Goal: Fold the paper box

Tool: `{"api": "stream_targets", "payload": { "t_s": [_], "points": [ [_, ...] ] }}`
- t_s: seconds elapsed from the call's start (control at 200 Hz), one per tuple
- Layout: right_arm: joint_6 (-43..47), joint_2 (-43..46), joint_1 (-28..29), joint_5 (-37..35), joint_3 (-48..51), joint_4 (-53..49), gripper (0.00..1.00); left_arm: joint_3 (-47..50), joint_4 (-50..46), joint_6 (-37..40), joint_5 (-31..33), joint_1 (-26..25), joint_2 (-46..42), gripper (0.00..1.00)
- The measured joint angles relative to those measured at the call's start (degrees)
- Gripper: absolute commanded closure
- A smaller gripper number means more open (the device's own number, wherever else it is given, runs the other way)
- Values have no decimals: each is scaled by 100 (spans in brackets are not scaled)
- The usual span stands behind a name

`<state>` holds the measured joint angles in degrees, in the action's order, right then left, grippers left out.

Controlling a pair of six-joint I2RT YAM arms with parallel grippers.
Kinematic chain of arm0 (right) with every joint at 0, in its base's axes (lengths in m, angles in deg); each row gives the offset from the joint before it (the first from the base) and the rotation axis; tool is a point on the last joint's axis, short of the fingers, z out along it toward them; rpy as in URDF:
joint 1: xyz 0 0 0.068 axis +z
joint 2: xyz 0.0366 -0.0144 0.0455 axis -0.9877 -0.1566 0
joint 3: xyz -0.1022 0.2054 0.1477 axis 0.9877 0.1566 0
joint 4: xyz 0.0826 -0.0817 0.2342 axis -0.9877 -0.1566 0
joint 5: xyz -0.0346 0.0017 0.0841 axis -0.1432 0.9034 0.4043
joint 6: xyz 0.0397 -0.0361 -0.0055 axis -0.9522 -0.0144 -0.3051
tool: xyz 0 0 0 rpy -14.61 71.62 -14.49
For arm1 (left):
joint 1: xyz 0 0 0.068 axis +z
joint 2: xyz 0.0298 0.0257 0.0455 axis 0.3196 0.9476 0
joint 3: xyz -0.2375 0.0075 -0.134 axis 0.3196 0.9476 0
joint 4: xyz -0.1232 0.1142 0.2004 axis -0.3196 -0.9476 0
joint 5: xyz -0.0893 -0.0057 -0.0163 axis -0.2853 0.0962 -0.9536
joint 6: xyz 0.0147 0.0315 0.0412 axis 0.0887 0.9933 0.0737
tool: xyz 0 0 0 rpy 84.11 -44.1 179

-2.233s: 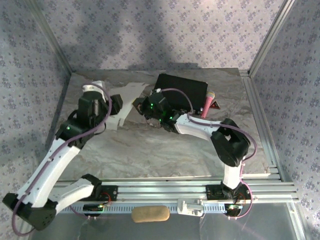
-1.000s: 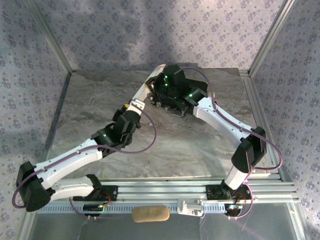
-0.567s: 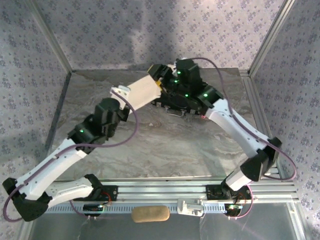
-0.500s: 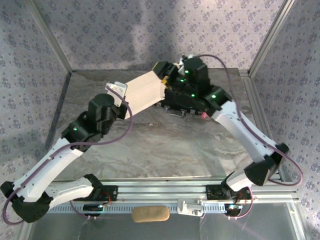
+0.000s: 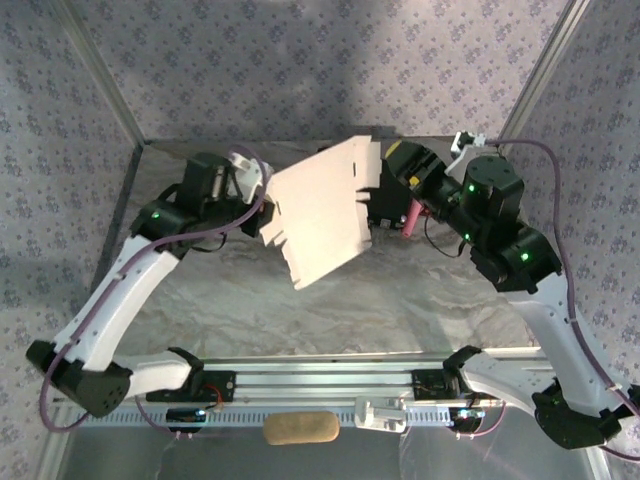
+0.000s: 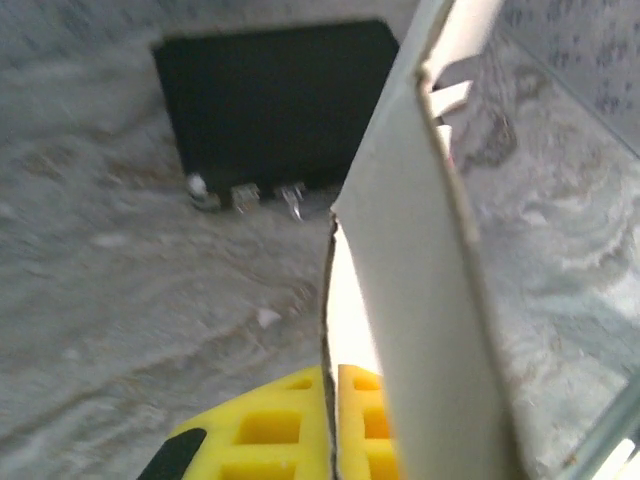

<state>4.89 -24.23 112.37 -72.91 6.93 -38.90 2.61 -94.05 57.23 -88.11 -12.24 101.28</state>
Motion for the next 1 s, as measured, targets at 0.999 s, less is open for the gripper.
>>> {"api": "stream_targets", "payload": {
  "t_s": [0.999],
  "points": [
    [-3499,-2570,789,-184,1484,1423,34,1751,1484,710,-72,-76,599,100]
  ]
}}
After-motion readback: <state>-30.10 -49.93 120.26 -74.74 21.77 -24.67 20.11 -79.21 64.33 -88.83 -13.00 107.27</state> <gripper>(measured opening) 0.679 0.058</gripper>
